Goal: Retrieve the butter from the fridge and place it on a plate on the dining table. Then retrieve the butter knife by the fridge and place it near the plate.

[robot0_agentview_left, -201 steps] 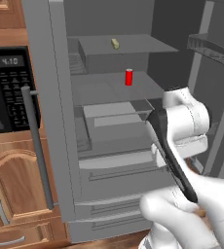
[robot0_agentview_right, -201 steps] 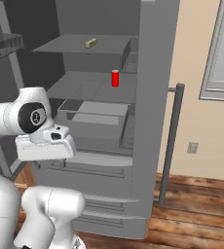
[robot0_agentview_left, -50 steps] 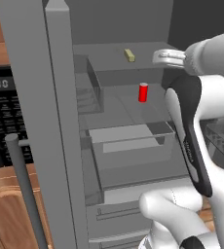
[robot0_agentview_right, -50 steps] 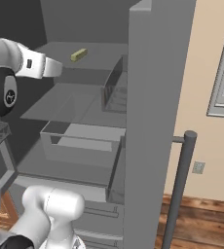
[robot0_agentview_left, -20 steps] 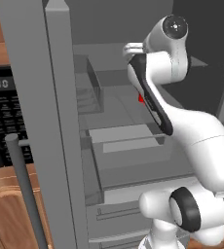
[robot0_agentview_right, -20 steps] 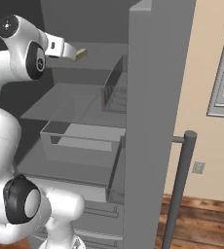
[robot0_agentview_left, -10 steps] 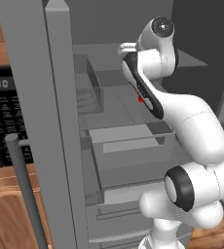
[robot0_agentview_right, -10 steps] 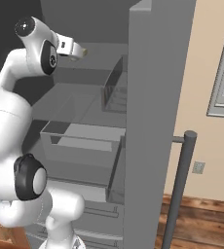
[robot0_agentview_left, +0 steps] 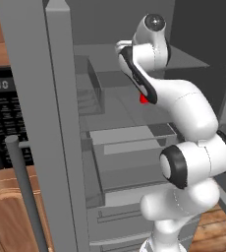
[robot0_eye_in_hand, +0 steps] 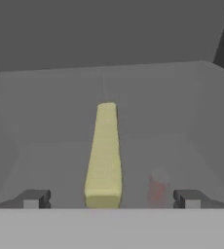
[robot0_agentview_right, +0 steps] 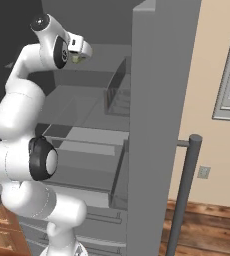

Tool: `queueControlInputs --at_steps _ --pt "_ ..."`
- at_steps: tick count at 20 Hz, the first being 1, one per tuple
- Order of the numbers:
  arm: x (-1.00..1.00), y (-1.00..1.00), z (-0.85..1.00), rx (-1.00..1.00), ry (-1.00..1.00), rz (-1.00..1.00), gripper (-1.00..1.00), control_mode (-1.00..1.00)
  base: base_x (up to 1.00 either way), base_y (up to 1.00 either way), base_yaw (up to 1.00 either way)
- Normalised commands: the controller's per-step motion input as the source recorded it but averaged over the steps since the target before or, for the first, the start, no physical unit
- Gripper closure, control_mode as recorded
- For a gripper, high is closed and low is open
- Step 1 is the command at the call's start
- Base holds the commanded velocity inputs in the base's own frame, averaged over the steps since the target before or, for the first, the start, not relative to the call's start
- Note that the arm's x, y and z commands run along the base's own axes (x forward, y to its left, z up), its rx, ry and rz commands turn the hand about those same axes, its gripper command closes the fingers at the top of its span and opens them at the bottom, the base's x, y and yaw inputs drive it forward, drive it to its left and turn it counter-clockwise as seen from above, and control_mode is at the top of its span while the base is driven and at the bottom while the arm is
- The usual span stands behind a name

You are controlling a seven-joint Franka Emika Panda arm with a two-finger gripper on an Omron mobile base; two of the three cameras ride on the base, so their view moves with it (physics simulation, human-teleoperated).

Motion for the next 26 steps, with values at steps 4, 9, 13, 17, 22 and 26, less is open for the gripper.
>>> queueControlInputs --at_steps 4,9,13,17,22,26 --pt "0.57 0.02 -0.01 0.00 0.03 0.00 -1.00 -1.00 0.00 0.00 0.00" --pt "0.45 0.03 -0.11 0.00 0.07 0.00 -1.00 -1.00 0.00 0.00 0.00" --pt "0.06 0.07 -0.12 0.00 0.14 0.00 -1.00 -1.00 0.00 0.00 0.00" --pt "0.04 0.01 -0.25 0.00 0.11 0.00 -1.00 -1.00 0.00 0.00 0.00" --pt "0.00 0.00 -0.41 0.00 0.04 0.00 -1.00 -1.00 0.00 0.00 0.00" --pt "0.00 0.00 -0.28 0.00 0.00 0.00 -1.00 -1.00 0.00 0.00 0.00"
